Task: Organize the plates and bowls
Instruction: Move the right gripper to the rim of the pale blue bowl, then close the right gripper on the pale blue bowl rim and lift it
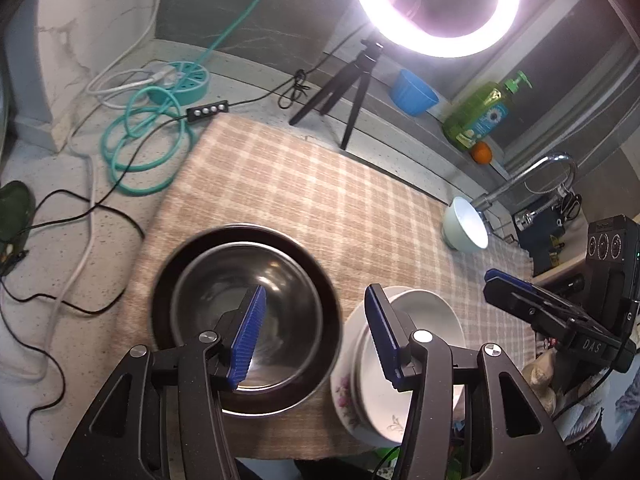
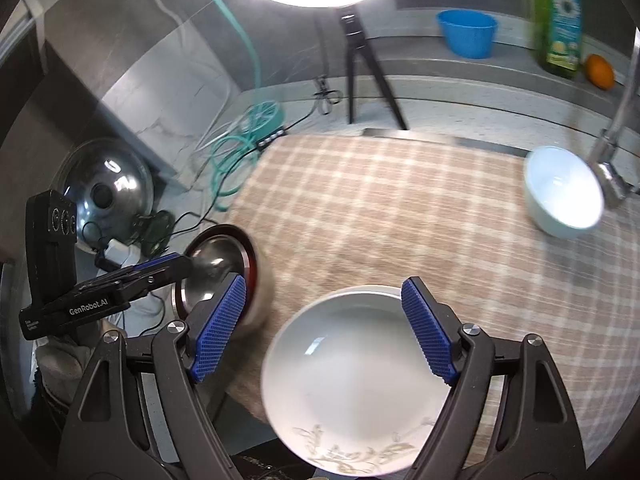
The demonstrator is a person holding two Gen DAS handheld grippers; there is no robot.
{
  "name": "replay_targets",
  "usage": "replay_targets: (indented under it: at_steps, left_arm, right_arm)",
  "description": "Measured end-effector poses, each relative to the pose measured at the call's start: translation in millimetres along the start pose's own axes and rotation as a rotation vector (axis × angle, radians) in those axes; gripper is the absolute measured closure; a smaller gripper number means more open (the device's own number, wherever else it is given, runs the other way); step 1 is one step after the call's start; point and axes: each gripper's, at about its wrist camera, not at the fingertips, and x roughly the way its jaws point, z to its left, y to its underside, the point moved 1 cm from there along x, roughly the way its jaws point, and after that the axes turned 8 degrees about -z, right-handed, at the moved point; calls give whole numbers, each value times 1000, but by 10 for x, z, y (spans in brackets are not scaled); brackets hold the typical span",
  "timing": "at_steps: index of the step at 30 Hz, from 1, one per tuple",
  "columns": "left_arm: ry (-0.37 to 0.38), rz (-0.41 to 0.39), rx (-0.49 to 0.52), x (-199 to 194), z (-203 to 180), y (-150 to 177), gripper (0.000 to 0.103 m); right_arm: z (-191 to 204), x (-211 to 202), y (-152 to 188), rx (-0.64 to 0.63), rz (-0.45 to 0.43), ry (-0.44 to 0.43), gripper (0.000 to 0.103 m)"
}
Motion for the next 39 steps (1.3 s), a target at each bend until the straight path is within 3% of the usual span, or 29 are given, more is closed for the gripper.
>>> replay_targets:
  at_steps: [17, 24, 34, 39]
  left_arm:
    - [84, 46, 134, 644, -973, -141, 53]
    - [140, 86, 161, 1040, -1435, -180, 53]
    - [206, 161, 103, 1653, -1788, -357, 53]
    - [205, 186, 103, 1899, -1894, -433, 55]
  right_arm:
    - [-1685, -696, -3, 231, -117, 206, 20]
    - [-2230, -731, -55, 336, -136, 201, 20]
    - [-2542, -545, -171, 391, -132, 157, 20]
    - [-2708, -381, -219, 439, -111, 134, 30]
